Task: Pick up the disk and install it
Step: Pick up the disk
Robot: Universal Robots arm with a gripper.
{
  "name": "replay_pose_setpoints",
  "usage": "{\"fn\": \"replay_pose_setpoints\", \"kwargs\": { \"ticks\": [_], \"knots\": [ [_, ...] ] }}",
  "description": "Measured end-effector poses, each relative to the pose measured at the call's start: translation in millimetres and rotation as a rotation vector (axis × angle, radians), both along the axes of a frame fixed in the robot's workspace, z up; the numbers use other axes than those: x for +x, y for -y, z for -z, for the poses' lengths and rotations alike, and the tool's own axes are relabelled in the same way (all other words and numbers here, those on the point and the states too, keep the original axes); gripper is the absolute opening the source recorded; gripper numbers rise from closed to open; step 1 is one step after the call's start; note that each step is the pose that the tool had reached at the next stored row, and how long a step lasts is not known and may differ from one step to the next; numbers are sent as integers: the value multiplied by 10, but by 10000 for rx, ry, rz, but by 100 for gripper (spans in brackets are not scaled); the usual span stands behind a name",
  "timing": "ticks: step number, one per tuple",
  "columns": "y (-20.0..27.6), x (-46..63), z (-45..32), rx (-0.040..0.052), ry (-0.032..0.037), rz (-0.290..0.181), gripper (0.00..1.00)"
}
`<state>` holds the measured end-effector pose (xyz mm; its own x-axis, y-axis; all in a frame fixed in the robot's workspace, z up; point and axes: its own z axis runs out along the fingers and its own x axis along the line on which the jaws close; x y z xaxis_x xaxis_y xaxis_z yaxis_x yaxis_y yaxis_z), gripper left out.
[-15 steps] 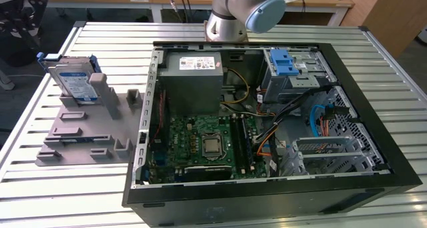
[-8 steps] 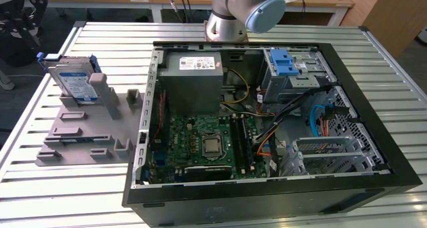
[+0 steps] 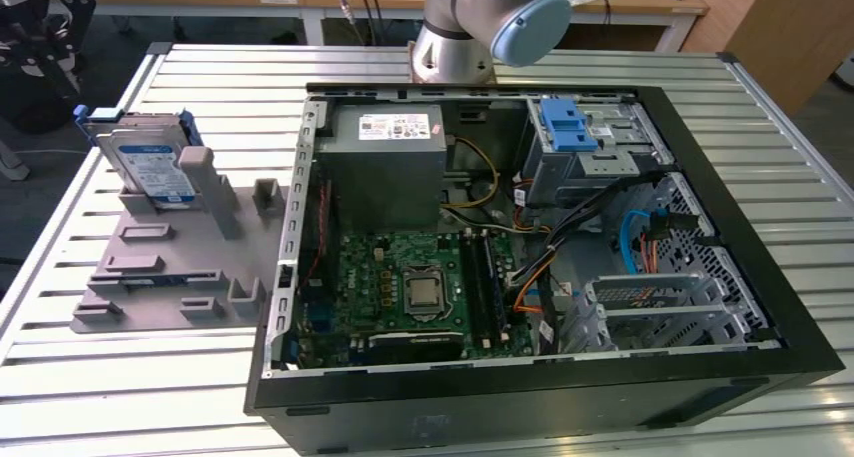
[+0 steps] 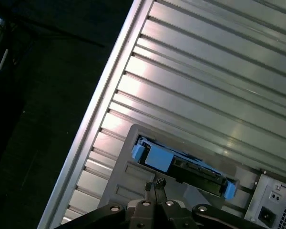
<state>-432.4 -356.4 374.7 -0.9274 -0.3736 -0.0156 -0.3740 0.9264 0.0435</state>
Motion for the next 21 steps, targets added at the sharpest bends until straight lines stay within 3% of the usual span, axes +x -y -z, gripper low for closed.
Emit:
{"fn": "replay_pose_setpoints", "kwargs": {
  "ticks": [21],
  "knots": [
    [0, 0, 1, 0, 0, -2034, 11]
  ]
}}
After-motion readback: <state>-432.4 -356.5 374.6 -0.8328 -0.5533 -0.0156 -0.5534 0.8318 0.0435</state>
